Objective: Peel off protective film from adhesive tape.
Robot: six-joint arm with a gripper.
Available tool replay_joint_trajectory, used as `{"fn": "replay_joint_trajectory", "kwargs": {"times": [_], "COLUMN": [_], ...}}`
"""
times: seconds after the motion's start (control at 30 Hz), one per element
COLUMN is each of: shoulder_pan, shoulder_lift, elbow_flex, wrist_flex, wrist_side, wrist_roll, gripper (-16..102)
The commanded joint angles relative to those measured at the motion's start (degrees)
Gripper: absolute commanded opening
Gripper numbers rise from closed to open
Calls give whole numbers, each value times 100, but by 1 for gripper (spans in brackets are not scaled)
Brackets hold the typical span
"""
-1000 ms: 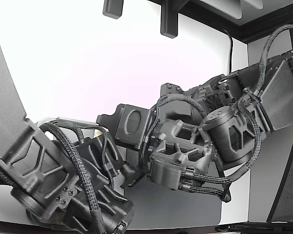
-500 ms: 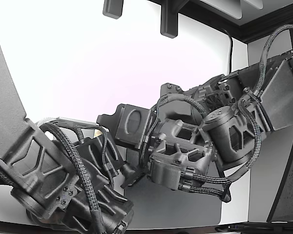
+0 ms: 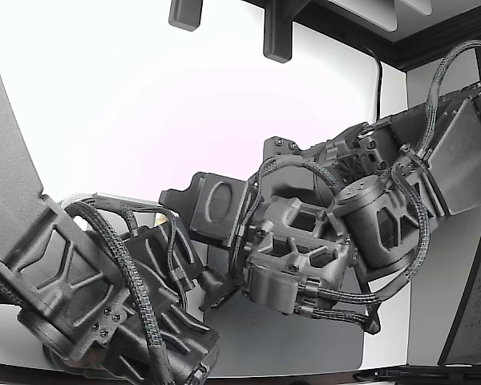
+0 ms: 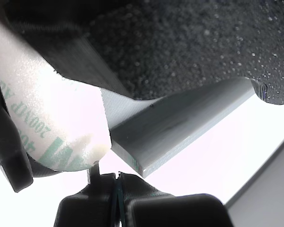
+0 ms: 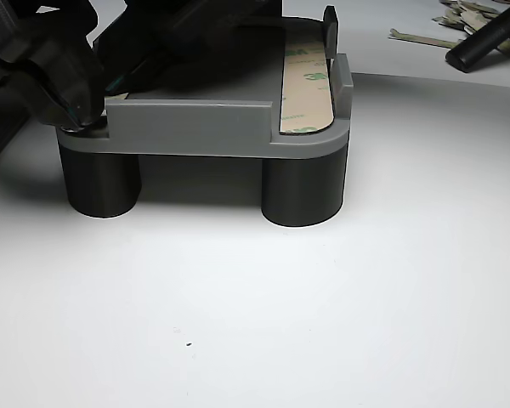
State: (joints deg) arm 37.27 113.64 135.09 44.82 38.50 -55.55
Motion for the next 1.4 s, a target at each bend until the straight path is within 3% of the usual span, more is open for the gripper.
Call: {"fn": "replay_joint_trajectory", "kwargs": {"times": [0.0, 1.37], "shoulder_pan": [-26, 62], "shoulder_lift": [114, 70], "elbow_flex": [-185, -334], "wrist_flex": [-18, 334], "wrist_side": [9, -62], "wrist_roll": [0, 176], "gripper": [-11, -11]}}
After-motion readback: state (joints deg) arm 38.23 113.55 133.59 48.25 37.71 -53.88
